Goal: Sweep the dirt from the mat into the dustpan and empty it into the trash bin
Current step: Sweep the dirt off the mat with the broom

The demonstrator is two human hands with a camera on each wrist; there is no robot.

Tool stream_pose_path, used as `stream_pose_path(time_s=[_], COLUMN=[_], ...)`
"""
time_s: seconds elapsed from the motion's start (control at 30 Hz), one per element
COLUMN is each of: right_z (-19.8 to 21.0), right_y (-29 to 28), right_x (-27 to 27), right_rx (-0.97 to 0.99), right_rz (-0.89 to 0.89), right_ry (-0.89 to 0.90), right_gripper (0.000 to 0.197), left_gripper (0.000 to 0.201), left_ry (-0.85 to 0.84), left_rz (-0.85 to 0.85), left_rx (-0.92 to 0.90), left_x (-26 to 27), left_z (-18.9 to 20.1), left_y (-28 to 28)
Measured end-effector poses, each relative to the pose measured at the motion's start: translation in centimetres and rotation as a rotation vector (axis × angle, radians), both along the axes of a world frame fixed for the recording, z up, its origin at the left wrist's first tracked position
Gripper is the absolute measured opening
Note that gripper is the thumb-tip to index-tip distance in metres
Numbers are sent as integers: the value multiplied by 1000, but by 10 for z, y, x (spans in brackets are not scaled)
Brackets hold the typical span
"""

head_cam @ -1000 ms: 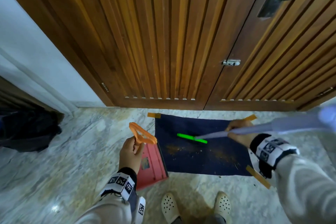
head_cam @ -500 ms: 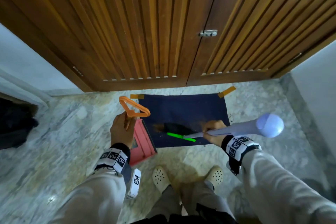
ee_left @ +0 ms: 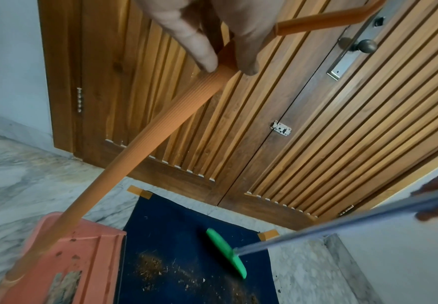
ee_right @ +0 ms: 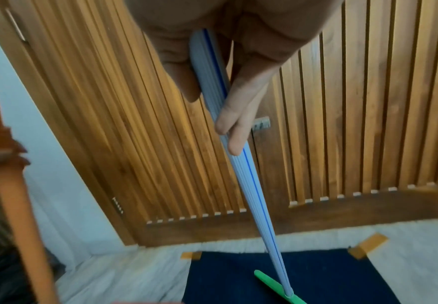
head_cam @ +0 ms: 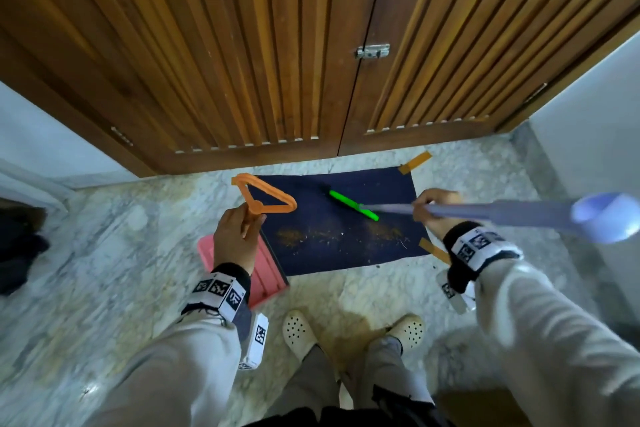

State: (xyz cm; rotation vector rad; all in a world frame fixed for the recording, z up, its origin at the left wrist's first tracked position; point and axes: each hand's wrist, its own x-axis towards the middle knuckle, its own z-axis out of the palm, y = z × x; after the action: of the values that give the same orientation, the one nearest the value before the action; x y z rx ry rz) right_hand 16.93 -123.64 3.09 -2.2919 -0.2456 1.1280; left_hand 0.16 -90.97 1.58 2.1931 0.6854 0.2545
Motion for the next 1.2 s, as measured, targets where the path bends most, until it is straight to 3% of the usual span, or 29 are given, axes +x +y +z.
stream_pose_path(time_s=[0.03, 0.07, 0.13, 0.17, 0.23, 0.33, 0.5, 0.57, 0.67, 0.73, 0.83, 0.93, 0.97, 1.1, 1.2], right_z=[-2, 3, 9, 11, 14, 29, 49, 39, 16, -5, -21, -5, 3, 39, 54], right_y=[7, 24, 34, 34, 27, -1, -55, -64, -55, -43, -29, -37, -45, -91, -115], right_x=[-11, -24, -57, -63, -51, -15, 15, 19, 7, -17, -46, -41, -34, -11, -6], right_rx=[-6, -76, -114, -88, -81, -71, 152, 31, -159, -250, -218, -175, -156, 46, 96], right_rz=[24, -34, -54, -10, 87, -101, -567, -612, -502, -406, -259, -137, -183, -708, -919], right_ry=[8, 54, -230, -280, -219, -350, -466, -501, -335, -225, -315, -238, -226, -403, -472], right_gripper=[44, 42, 18, 15, 19, 14, 28, 30, 35, 17, 12, 21, 25, 29, 28], left_gripper=[20, 21, 23, 24, 23, 20, 17, 17, 19, 20, 21, 23, 23, 24, 22], left_ry=[-3, -7, -5, -1, 9, 25, -24, -8, 20, 3, 7, 12, 17, 36, 42], left_rz=[1, 3, 4, 6, 13, 15, -19, -43, -39, -44, -50, -51, -56, -75, -74], left_rx=[-14, -24, -25, -22, -14, 1, 13, 17, -15, -26, -8, 9, 13, 21, 8], left_x=[0, 0, -1, -1, 0, 2, 7, 9, 13, 16, 19, 24, 26, 33, 35], left_z=[1, 2, 3, 3, 3, 3, 2, 1, 0, -1, -2, -2, -2, -3, -4], left_y=[0, 0, 2, 4, 7, 7, -3, -7, -14, -16, -18, -19, -20, -26, -34])
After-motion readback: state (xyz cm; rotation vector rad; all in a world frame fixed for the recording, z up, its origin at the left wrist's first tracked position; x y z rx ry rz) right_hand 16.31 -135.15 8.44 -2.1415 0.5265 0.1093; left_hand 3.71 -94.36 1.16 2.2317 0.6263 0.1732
